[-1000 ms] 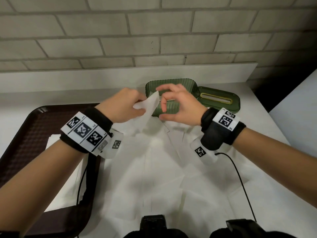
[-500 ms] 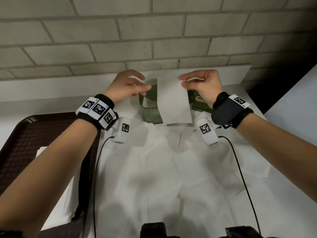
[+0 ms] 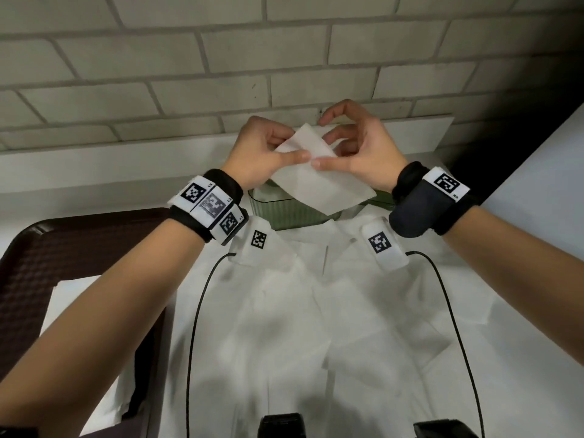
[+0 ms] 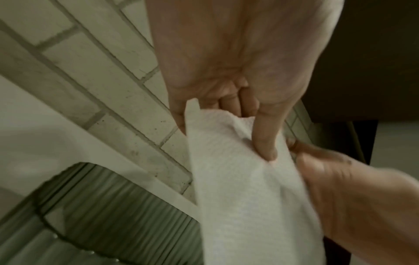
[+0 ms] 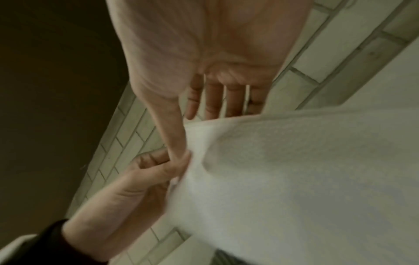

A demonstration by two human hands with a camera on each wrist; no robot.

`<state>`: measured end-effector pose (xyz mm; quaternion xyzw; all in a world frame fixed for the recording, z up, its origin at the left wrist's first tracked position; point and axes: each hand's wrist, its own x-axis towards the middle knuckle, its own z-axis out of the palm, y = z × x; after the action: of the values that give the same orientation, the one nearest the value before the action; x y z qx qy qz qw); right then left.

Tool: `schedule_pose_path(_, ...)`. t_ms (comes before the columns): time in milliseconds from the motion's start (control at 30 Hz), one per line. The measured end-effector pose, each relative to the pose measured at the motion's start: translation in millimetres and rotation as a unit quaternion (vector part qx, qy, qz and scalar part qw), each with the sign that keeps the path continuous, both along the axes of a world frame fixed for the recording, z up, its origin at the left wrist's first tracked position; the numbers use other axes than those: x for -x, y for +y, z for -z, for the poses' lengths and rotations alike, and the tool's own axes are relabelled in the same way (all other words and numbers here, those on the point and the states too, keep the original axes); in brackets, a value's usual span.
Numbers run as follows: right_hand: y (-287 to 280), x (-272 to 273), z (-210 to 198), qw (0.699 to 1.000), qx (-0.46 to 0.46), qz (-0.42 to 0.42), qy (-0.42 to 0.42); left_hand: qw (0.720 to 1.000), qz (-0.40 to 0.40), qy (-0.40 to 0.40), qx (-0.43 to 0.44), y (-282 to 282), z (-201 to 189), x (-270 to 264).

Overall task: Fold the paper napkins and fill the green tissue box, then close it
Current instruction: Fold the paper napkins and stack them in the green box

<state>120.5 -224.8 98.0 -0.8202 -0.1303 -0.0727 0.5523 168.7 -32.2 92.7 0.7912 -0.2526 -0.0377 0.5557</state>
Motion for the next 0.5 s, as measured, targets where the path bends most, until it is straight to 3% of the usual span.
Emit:
schedule_pose_path(133, -12.6, -1.1, 7.1, 0.979, 0.183, 0.040, 0.073, 0.994, -0.088, 0.017, 0.058, 11.0, 4.7, -4.7)
schedule_pose_path(233, -23.4, -10.0, 15.7, 0.977, 0.167, 0.087, 0.101, 0.986, -0.147, 0.003, 0.072, 25.3, 15.3, -13.2)
schedule_pose_path(367, -24.5, -25.4, 28.8, 0.975, 0.082, 0.198, 0.063, 0.980, -0.182, -0.051, -0.059, 32.1, 30.4, -20.3)
schedule_pose_path(500, -14.6, -39.4, 40.1, 0.957, 0.196, 0.209, 0.031, 0.948, -0.169, -0.090, -0.254, 20.5, 41.4, -30.8)
